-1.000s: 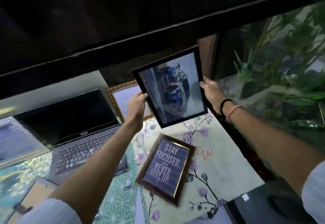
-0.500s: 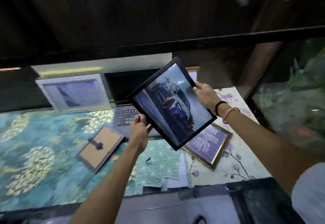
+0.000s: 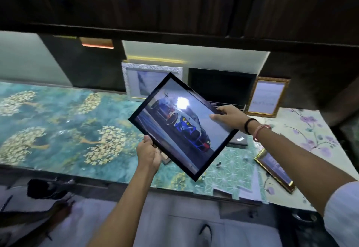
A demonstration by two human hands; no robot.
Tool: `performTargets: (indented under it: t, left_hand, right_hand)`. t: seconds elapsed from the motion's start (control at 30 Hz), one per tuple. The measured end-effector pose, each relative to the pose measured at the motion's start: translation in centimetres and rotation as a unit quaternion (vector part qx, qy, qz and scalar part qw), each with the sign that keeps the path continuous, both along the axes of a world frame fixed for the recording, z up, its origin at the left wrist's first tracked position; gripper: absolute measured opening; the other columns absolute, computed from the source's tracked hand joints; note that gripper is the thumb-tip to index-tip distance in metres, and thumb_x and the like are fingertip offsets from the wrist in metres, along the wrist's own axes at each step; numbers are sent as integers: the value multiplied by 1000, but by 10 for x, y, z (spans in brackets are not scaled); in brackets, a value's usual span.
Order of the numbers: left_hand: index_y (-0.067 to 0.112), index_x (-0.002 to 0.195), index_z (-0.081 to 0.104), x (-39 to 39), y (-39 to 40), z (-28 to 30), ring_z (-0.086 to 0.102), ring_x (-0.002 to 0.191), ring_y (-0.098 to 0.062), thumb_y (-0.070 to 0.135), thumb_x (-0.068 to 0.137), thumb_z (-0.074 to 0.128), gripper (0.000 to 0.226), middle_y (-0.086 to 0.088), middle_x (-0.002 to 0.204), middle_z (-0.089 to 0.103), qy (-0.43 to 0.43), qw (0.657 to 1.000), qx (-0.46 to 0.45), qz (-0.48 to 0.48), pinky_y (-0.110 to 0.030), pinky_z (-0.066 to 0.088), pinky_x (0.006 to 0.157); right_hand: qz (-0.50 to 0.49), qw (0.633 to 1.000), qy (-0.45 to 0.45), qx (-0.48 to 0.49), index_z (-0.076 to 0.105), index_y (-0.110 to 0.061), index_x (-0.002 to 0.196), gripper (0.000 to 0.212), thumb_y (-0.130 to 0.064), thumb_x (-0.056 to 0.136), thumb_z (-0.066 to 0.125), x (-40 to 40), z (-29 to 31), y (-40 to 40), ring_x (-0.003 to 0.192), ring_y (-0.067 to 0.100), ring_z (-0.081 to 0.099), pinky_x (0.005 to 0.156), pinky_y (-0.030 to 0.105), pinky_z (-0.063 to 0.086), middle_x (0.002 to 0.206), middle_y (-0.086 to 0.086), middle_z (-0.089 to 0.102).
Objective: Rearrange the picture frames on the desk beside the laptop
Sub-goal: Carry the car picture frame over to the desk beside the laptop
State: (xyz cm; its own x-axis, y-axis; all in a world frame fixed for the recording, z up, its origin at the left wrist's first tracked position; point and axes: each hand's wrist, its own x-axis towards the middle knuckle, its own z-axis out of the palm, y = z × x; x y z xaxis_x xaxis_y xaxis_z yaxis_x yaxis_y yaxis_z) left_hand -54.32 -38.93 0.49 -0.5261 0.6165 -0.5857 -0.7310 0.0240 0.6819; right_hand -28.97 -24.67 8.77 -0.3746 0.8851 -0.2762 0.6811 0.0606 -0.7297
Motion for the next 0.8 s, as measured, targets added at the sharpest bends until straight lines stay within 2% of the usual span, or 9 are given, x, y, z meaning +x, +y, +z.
performTargets:
  t: [0.1, 0.3, 0.37, 0.43, 0.5, 0.57, 0.67, 0.73, 0.8]
  left_hand:
    - [13, 94, 60, -30, -13, -17, 63, 80, -16, 13, 111, 38, 28, -3, 92, 65, -23, 1000, -9, -2, -43, 53, 91]
    - [13, 107, 64, -88, -29, -33, 66, 95, -27, 38, 106, 48, 30, -8, 101, 64, -45, 999, 10, -25, -48, 52, 93]
    - [14, 110, 65, -117, -26, -37, 67, 98, -29, 49, 101, 52, 38, -8, 104, 66, -42, 999, -9, -31, -52, 52, 94]
    - [14, 110, 65, -145, -19, -47, 67, 97, -29, 48, 102, 52, 37, -8, 104, 66, -56, 998, -28, -22, -48, 61, 80]
    - [17, 103, 61, -165, -12, -54, 65, 91, -28, 36, 106, 48, 23, -6, 100, 65, -65, 997, -43, 2, -41, 63, 59]
    - [19, 99, 58, -183, -4, -62, 63, 88, -28, 25, 109, 44, 18, -8, 100, 64, -64, 996, -56, 23, -40, 62, 58]
    - [19, 95, 56, -197, 14, -74, 61, 85, -29, 15, 110, 39, 23, -10, 99, 63, -72, 995, -60, 47, -52, 52, 82]
    - [18, 97, 55, -206, 26, -85, 61, 86, -30, 14, 110, 39, 22, -13, 108, 63, -76, 993, -69, 56, -59, 44, 98]
    - [19, 105, 57, -215, 40, -98, 61, 89, -30, 14, 109, 40, 18, -14, 122, 60, -80, 993, -75, 53, -62, 41, 104]
  right_hand:
    - [18, 1000, 8, -11, 65, 2, 97, 55, -47, 72, 68, -31, -14, 10, 71, 15, 55, 70, 34, 45, 79, 2, 60]
    - [90, 995, -39, -10, 67, 8, 103, 29, -19, 93, 66, -87, -47, 53, 81, 18, 54, 81, 39, 51, 87, 23, 69]
    - [135, 988, -78, -18, 65, 8, 94, 30, -22, 95, 64, -109, -55, 71, 75, 20, 50, 70, 37, 45, 75, 21, 58]
    - [173, 979, -98, -41, 67, 2, 91, 30, -28, 95, 65, -131, -63, 90, 75, 18, 51, 71, 32, 40, 78, 7, 56]
    - [178, 978, -91, -57, 72, -8, 114, 36, -36, 92, 68, -147, -72, 103, 95, 15, 59, 91, 32, 46, 102, 0, 65]
    - [122, 989, -50, -62, 74, -14, 118, 40, -40, 87, 74, -163, -83, 115, 99, 14, 63, 93, 30, 50, 107, -2, 69]
    - [-52, 979, 74, -180, 71, -11, 93, 21, -29, 85, 78, -176, -102, 118, 57, 12, 62, 56, 26, 51, 76, 0, 66]
    - [-112, 942, 131, -289, 60, -11, 87, 13, -16, 91, 71, -183, -113, 113, 48, 12, 63, 58, 31, 52, 65, 0, 69]
    - [-163, 929, 142, -301, 59, -8, 92, 9, -8, 92, 68, -192, -133, 115, 52, 15, 66, 57, 33, 55, 67, 4, 71]
